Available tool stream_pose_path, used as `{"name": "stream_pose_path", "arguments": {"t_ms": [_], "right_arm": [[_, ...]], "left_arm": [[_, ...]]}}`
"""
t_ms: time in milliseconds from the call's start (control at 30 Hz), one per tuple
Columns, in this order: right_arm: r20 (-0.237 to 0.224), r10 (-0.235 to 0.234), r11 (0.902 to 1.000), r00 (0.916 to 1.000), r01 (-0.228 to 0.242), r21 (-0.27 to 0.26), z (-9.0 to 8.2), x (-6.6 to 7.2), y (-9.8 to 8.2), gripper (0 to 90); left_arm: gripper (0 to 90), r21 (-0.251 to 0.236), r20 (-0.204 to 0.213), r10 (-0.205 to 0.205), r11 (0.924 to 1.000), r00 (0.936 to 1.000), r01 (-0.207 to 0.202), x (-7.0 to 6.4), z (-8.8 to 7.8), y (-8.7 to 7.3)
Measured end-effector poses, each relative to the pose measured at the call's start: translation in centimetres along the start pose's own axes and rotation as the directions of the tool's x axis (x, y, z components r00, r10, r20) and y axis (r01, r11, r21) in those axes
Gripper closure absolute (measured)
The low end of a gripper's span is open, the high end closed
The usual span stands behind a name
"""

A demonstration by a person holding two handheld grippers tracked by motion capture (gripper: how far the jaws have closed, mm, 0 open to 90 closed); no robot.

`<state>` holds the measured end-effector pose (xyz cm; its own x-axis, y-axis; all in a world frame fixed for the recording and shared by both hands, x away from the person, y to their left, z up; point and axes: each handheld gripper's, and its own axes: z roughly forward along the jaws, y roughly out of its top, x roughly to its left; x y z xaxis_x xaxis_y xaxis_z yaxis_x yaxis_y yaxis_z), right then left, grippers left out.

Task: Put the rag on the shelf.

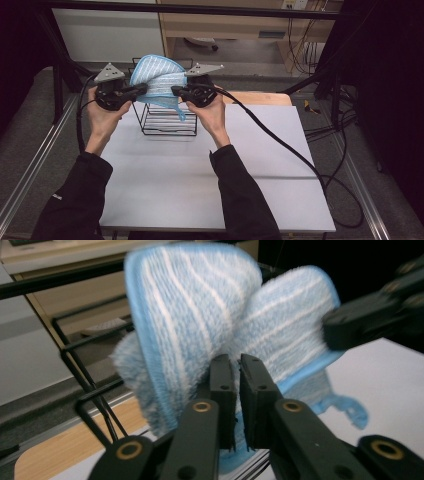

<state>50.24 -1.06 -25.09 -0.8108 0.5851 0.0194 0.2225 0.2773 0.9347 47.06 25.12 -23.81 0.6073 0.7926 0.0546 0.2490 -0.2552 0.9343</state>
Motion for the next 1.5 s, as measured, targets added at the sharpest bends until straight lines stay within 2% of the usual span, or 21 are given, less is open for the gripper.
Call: {"name": "stream_pose_path", "arguments": {"t_ms": [100,167,300,367,467,533,600,667,733,800,900,1033,1100,1233,1367,1400,1500], "right_arm": [[0.016,0.008,0.9999,0.9998,-0.008,0.010,0.3,-0.3,-0.5,90.0],[0.026,0.000,0.9999,0.9997,-0.001,0.016,0.5,-0.4,-0.7,90.0],[0.029,-0.002,0.9999,0.9996,0.001,0.013,0.6,-0.3,-0.7,90.0],[0.029,-0.004,0.9999,0.9996,0.004,0.015,0.6,-0.3,-0.8,90.0],[0.028,-0.002,0.9999,0.9996,0.002,0.013,0.6,-0.3,-0.8,90.0],[0.028,0.000,0.9999,0.9996,-0.001,0.012,0.7,-0.3,-0.8,90.0],[0.030,-0.003,0.9999,0.9996,0.003,0.012,0.6,-0.3,-0.8,90.0],[0.031,-0.008,0.9999,0.9995,0.007,0.013,0.6,-0.3,-0.8,90.0],[0.033,-0.011,0.9998,0.9994,0.011,0.014,0.5,-0.2,-0.8,90.0],[0.035,-0.014,0.9998,0.9993,0.013,0.014,0.4,-0.2,-0.7,89.9],[0.039,-0.019,0.9998,0.9990,0.018,0.011,0.3,-0.1,-0.7,89.1],[0.044,-0.026,0.9997,0.9987,0.026,0.001,-0.1,0.1,-0.7,86.9],[0.050,-0.029,0.9995,0.9983,0.030,-0.008,-0.5,0.2,-0.5,85.7],[0.058,-0.031,0.9983,0.9979,0.034,-0.048,-1.8,0.4,0.2,79.4],[0.028,0.008,0.9917,0.9996,-0.004,-0.128,-2.6,0.6,1.0,70.5],[0.021,0.021,0.9906,0.9996,-0.018,-0.135,-2.5,0.7,1.3,68.6],[0.029,-0.009,0.9931,0.9995,0.012,-0.116,-1.5,1.4,2.0,63.4]], "left_arm": [[75.2,-0.058,-0.016,-0.034,0.9978,0.9993,0.033,0.4,-1.3,0.8],[70.9,-0.080,-0.051,-0.055,0.9955,0.9972,0.051,0.9,-1.7,1.4],[57.7,-0.078,-0.085,-0.115,0.9910,0.9897,0.108,2.1,-0.9,2.2],[53.7,-0.068,-0.079,-0.125,0.9905,0.9890,0.120,2.4,-0.3,2.6],[55.6,-0.053,-0.041,-0.151,0.9874,0.9876,0.149,2.6,0.6,2.8],[64.3,-0.033,-0.014,-0.167,0.9855,0.9859,0.166,2.6,1.1,2.7],[72.9,-0.015,-0.003,-0.163,0.9865,0.9866,0.163,2.5,1.3,2.6],[83.9,-0.022,0.024,-0.165,0.9860,0.9861,0.165,2.2,1.2,2.3],[86.3,-0.030,0.046,-0.139,0.9896,0.9892,0.141,1.7,0.9,2.1],[86.7,-0.037,0.059,-0.098,0.9942,0.9934,0.101,0.9,0.5,1.9],[86.6,-0.047,0.087,-0.031,0.9983,0.9957,0.035,-0.5,0.1,1.4],[86.6,-0.018,0.095,0.047,0.9988,0.9944,-0.046,-2.2,0.4,0.7],[86.6,0.006,0.085,0.091,0.9957,0.9922,-0.092,-2.8,0.8,0.3],[86.6,0.021,0.084,0.112,0.9933,0.9902,-0.114,-3.1,1.4,-0.5],[86.5,0.026,0.081,0.111,0.9932,0.9906,-0.113,-3.2,1.8,-1.0],[86.5,0.029,0.081,0.114,0.9927,0.9902,-0.117,-3.2,1.9,-1.1],[86.5,0.030,0.074,0.120,0.9921,0.9901,-0.122,-3.3,2.0,-1.2]]}}
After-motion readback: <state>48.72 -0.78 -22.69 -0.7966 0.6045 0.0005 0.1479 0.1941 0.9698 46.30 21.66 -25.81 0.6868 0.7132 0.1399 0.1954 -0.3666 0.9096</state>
